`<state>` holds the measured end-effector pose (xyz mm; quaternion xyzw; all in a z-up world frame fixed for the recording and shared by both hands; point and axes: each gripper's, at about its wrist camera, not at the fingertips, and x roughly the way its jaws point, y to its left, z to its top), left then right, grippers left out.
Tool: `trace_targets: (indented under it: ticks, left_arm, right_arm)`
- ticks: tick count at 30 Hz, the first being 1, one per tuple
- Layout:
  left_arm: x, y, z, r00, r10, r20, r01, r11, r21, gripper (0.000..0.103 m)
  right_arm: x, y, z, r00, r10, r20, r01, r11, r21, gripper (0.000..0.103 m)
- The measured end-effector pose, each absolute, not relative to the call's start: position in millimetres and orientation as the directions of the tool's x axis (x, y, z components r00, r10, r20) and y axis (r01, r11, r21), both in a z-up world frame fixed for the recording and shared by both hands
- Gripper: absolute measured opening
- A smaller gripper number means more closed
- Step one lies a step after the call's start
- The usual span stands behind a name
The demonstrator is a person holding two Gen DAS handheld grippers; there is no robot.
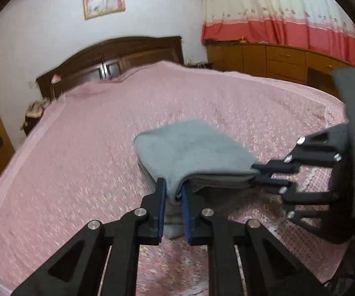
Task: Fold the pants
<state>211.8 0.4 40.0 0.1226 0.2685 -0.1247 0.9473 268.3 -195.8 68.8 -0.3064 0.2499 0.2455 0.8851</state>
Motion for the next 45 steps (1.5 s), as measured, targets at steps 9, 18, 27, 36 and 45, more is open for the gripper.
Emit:
trace_targets:
  ticks: [9, 18, 27, 36, 45]
  left_arm:
    - [214.2, 2.6, -20.7, 0.673, -0.159, -0.722, 0.315, 0.945, 0.085, 0.015]
    - [214.9, -3.4, 62.2, 0.715, -0.357, -0.602, 0.385, 0.919, -0.088, 0.030]
    - [235.4, 2.1, -0.6, 0.617, -0.257, -0.744, 0.301, 0.950, -0.078, 0.005]
    - [209.6, 21.7, 32.4, 0.631, -0.275, -0.725, 0.248, 0.958, -0.147, 0.037]
    - [204.9, 21.5, 58.2, 0.780, -0.144, -0.609, 0.114, 0.990, -0.089, 0.097]
  right_arm:
    - [260.2, -212.3, 78.6, 0.697, 0.322, -0.641, -0.636, 0.691, -0.344, 0.008]
    - [326.9, -272.6, 108.8, 0.537, 0.646, -0.543, -0.530, 0.759, 0.379, 0.002]
    - [321.3, -303.5, 58.2, 0.486, 0.598, -0.637, -0.372, 0.801, 0.468, 0.001]
    - [281.0, -312.3, 82.8, 0.500, 0.553, -0.667, -0.312, 0.833, 0.457, 0.008]
    - [245.0, -300.5, 128.3, 0.687, 0.418, -0.594, -0.295, 0.908, 0.297, 0.101]
